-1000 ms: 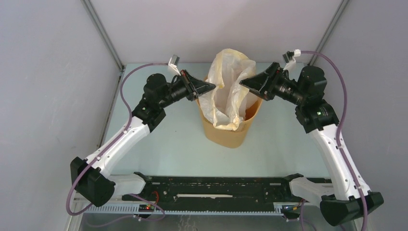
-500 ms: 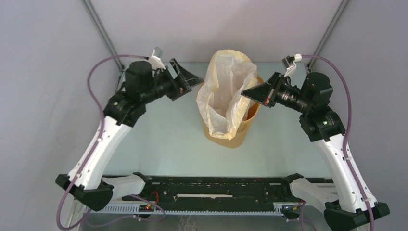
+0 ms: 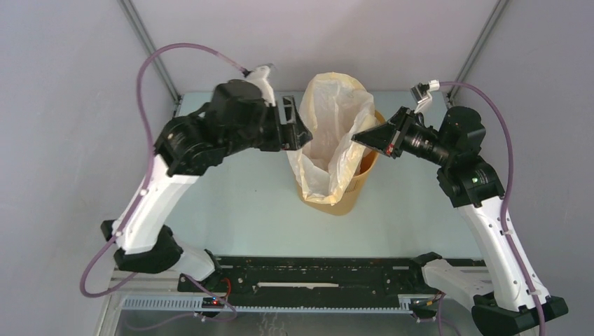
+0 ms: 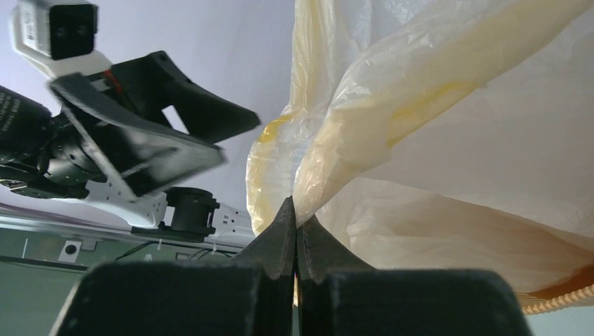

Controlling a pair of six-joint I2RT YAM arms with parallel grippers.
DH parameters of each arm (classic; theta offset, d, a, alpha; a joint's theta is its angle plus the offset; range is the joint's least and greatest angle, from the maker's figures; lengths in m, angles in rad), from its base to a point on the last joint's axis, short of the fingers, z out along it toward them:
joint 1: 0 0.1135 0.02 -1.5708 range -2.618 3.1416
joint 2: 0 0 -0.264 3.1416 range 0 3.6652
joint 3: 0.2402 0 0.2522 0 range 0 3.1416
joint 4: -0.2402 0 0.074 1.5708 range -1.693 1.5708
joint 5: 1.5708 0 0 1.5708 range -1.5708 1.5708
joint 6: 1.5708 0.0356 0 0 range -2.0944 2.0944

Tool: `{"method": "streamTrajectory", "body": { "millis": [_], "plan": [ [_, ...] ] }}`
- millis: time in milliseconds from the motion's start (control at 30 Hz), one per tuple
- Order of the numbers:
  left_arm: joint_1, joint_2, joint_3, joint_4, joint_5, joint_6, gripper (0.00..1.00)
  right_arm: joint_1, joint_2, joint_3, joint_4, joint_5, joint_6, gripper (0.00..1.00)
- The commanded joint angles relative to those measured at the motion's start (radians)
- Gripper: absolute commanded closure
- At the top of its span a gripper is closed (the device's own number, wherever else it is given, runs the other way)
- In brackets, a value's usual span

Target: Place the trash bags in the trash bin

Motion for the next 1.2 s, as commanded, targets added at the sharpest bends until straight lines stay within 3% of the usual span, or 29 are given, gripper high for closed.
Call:
{"method": "streamTrajectory", "body": {
  "millis": [0,100,233,333,533,667,800,1033,1133,1167],
  "plan": [
    [-0.031,0.077,0.094,-0.156,-0.103,0.073,0.27,-0.008,-0.013,0.018,0.006,-0.024,-0.013,1.00],
    [-0.035,0.125,0.145,-0.168,-0.098,0.088,0.39,-0.008,-0.017,0.018,-0.004,-0.020,-0.019,1.00],
    [-0.034,0.153,0.199,-0.201,-0.146,0.078,0.72,-0.013,-0.028,0.018,-0.052,-0.004,-0.043,0.99],
    [-0.017,0.092,0.116,-0.120,-0.112,0.070,0.82,-0.011,-0.036,0.018,-0.116,-0.006,-0.088,0.85],
    [0.098,-0.108,-0.260,0.254,0.139,-0.059,0.99,0.105,-0.033,0.018,-0.211,0.005,-0.197,0.41],
    [0.147,-0.173,-0.383,0.393,0.214,-0.117,1.00,0.176,-0.028,0.012,-0.217,0.077,-0.213,0.35],
    [0.153,-0.194,-0.429,0.435,0.233,-0.139,1.00,0.178,-0.005,0.000,-0.144,0.052,-0.161,0.42],
    [0.225,-0.258,-0.625,0.684,0.295,-0.261,1.00,0.135,-0.041,0.000,-0.182,0.052,-0.145,0.78],
    [0.263,-0.250,-0.697,0.844,0.307,-0.309,1.00,0.051,-0.055,0.000,-0.146,0.041,-0.138,1.00],
    [0.269,-0.243,-0.721,0.914,0.309,-0.322,1.00,0.008,-0.052,0.000,-0.133,0.025,-0.130,1.00]
  ]
}}
